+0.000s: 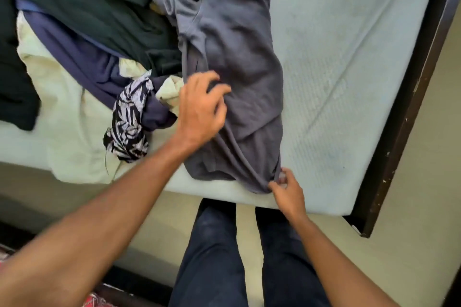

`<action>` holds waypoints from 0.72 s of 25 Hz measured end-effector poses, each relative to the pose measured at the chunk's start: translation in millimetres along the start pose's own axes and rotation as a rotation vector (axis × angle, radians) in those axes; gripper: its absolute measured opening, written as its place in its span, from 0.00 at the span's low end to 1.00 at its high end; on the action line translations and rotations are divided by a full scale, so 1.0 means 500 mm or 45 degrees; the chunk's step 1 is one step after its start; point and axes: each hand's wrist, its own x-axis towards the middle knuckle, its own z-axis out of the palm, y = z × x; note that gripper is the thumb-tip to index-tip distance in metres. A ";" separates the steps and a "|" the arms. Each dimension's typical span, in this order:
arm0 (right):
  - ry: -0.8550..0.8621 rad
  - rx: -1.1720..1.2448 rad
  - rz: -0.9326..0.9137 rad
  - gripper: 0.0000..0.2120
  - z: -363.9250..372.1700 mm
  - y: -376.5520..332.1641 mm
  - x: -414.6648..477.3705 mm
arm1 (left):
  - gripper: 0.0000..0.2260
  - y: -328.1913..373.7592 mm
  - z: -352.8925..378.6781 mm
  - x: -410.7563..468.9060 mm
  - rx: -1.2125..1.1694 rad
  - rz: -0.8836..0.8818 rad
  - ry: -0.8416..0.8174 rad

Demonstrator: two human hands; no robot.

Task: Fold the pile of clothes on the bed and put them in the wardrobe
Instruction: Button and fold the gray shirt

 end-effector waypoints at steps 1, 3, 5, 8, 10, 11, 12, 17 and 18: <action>0.029 0.031 -0.049 0.23 -0.016 -0.017 0.011 | 0.10 0.022 0.018 -0.081 -0.022 -0.118 -0.046; 0.074 0.220 -0.124 0.22 -0.046 -0.053 0.046 | 0.10 0.052 0.051 -0.220 -0.068 -0.497 -0.126; 0.023 0.325 -0.184 0.19 -0.062 -0.084 0.083 | 0.14 0.062 0.074 -0.315 -0.109 -0.983 -0.138; -0.099 0.093 -0.358 0.17 -0.051 -0.123 0.109 | 0.18 0.080 0.097 -0.374 -0.249 -1.274 -0.110; -0.131 -0.026 -0.395 0.16 -0.029 -0.127 0.113 | 0.22 0.099 0.110 -0.362 -0.314 -1.271 -0.163; -0.160 -0.033 -0.378 0.14 -0.018 -0.117 0.115 | 0.24 0.106 0.118 -0.347 -0.356 -1.332 -0.159; -0.202 0.015 -0.321 0.13 -0.009 -0.104 0.114 | 0.24 0.106 0.121 -0.325 -0.402 -1.436 -0.122; -0.492 0.633 -0.043 0.24 -0.008 -0.044 0.103 | 0.08 0.061 0.108 -0.296 -0.639 -1.593 0.075; -0.541 0.769 0.008 0.26 -0.010 -0.038 0.102 | 0.08 0.050 0.096 -0.310 -0.638 -1.561 0.072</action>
